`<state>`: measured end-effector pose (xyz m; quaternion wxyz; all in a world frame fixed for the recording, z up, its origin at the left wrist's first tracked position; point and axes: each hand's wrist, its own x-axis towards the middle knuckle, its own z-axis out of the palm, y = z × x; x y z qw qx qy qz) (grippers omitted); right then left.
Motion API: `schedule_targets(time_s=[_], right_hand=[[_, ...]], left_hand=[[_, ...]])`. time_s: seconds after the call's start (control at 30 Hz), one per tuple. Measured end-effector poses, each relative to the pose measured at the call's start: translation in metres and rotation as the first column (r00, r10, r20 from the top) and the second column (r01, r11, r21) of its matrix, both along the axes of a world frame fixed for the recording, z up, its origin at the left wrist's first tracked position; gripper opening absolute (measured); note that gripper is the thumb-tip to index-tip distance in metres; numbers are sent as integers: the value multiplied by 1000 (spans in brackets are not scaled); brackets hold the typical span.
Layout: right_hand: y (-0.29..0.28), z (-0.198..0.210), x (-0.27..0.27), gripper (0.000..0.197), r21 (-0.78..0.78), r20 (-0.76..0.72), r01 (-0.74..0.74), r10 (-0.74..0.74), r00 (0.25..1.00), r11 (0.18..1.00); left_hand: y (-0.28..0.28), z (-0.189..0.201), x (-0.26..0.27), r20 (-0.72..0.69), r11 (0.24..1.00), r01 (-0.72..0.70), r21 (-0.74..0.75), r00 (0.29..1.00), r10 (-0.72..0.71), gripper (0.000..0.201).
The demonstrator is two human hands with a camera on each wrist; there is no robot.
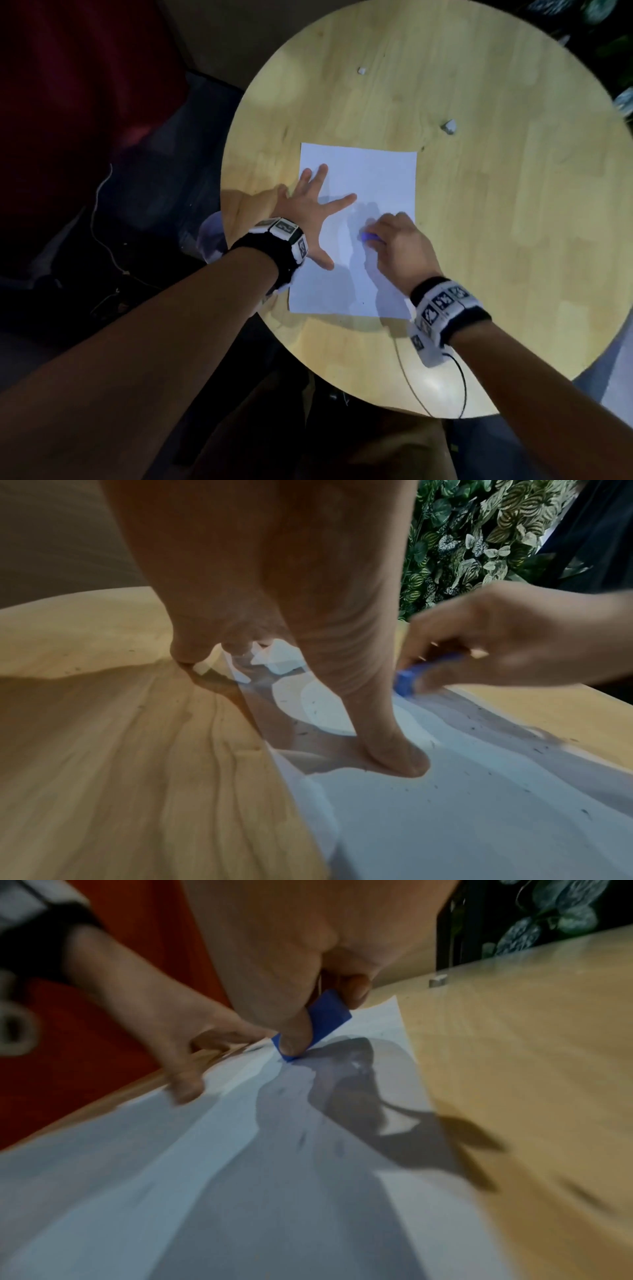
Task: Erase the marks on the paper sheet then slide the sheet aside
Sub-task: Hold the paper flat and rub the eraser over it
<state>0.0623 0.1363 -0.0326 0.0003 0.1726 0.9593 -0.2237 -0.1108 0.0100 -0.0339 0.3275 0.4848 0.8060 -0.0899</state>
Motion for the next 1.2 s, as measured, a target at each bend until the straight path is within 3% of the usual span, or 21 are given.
schedule_targets(time_s=[0.13, 0.33, 0.43, 0.57, 0.8, 0.9, 1.03, 1.1, 1.2], right_hand=[[17, -10, -41, 13, 33, 7, 149, -150, 989, 988], [-28, 5, 37, 15, -57, 22, -3, 4, 1000, 998], [-22, 8, 47, 17, -95, 70, -53, 60, 996, 994], [-5, 8, 16, 12, -193, -4, 53, -55, 998, 980], [1, -8, -92, 11, -130, 0, 68, -69, 998, 989], [-19, -9, -68, 12, -110, -7, 61, -63, 998, 992], [-38, 3, -16, 12, -143, 16, -168, 171, 985, 975], [-27, 1, -40, 11, -129, 31, -177, 183, 983, 976], [-14, -5, -95, 13, -59, 19, -12, 13, 1000, 998]], left_hand=[[1, -1, 1, -42, 999, 28, -19, 999, -29, 136], [-6, -4, 0, 25, 998, -26, 61, 999, 25, 139], [-21, -4, -5, 38, 976, -131, 174, 991, 126, 136], [-36, -5, -15, 26, 980, -102, 172, 995, 99, 134], [-35, -11, -15, -44, 988, -54, 144, 997, 61, 140], [-36, -14, -14, -34, 985, -63, 163, 997, 69, 141], [-38, -18, -15, -28, 979, -74, 191, 996, 81, 141], [-38, -18, -15, -50, 980, -56, 189, 996, 67, 142], [-38, -19, -16, -38, 984, -47, 172, 998, 55, 145]])
